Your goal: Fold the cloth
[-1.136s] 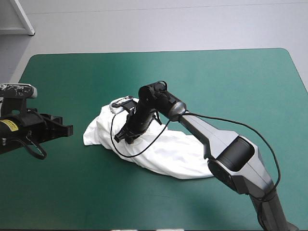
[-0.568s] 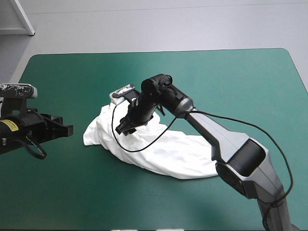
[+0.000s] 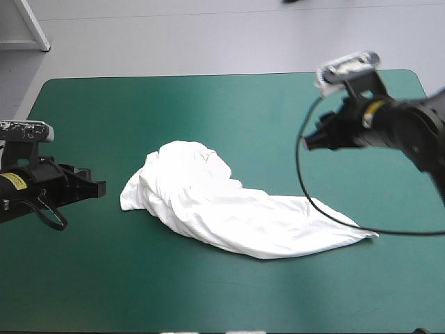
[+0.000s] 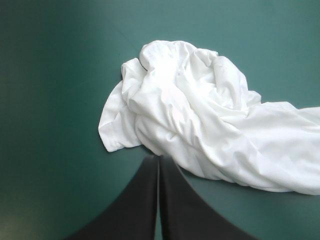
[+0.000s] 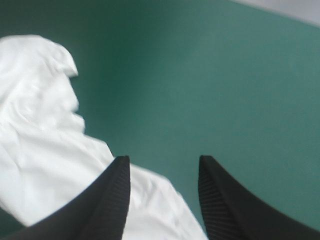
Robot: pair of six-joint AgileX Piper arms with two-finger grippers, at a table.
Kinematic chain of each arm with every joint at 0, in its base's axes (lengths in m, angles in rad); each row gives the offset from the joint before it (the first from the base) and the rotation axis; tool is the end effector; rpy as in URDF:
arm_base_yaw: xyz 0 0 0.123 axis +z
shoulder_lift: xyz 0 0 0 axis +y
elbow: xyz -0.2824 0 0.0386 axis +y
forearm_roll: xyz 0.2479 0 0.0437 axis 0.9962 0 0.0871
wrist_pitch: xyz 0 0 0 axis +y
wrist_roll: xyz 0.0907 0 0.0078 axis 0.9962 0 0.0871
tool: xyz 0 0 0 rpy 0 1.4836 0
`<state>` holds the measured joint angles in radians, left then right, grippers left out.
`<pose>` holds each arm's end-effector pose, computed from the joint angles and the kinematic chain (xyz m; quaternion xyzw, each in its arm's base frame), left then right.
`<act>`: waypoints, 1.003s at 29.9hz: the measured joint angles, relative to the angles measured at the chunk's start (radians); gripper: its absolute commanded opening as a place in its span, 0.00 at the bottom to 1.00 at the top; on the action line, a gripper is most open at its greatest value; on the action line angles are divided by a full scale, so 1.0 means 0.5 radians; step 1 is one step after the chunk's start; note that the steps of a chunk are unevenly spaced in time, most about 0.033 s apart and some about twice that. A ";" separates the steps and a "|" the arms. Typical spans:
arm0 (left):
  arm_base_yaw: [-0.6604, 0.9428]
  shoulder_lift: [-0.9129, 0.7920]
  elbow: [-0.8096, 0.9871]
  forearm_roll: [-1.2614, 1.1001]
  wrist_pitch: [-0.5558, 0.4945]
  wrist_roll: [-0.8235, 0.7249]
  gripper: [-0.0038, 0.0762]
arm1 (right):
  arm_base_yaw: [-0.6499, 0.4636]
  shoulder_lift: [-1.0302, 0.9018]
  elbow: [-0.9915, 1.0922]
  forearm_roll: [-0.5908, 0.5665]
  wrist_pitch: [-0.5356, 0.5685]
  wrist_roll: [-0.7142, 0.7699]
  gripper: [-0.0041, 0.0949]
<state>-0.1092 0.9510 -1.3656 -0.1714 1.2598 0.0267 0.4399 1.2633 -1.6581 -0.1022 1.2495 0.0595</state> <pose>0.1396 -0.0302 0.4536 0.0703 0.9125 -0.1014 0.3900 0.2105 0.0894 0.4766 -0.1698 0.9034 0.0471 0.3909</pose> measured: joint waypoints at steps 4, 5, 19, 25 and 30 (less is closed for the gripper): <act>0.000 0.000 0.000 0.042 -0.002 0.002 0.09 | -0.162 -0.404 0.664 0.055 0.004 0.052 0.45; 0.000 0.000 0.000 0.064 -0.010 0.011 0.13 | -0.175 -0.496 0.780 0.066 0.003 0.085 0.45; 0.000 0.532 -0.043 0.100 -0.010 0.058 0.64 | -0.184 -0.791 1.013 0.169 0.001 0.197 0.37; 0.000 0.853 -0.105 0.209 -0.026 -0.005 0.60 | -0.184 -0.735 1.014 0.204 -0.004 0.195 0.37; 0.000 1.089 -0.081 0.374 -0.076 -0.107 0.60 | -0.184 -0.735 1.014 0.220 0.000 0.191 0.37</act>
<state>-0.1092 1.4956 -1.4061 0.0158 1.2219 -0.0267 0.3481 0.8956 -1.1511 0.0077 1.2497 0.1551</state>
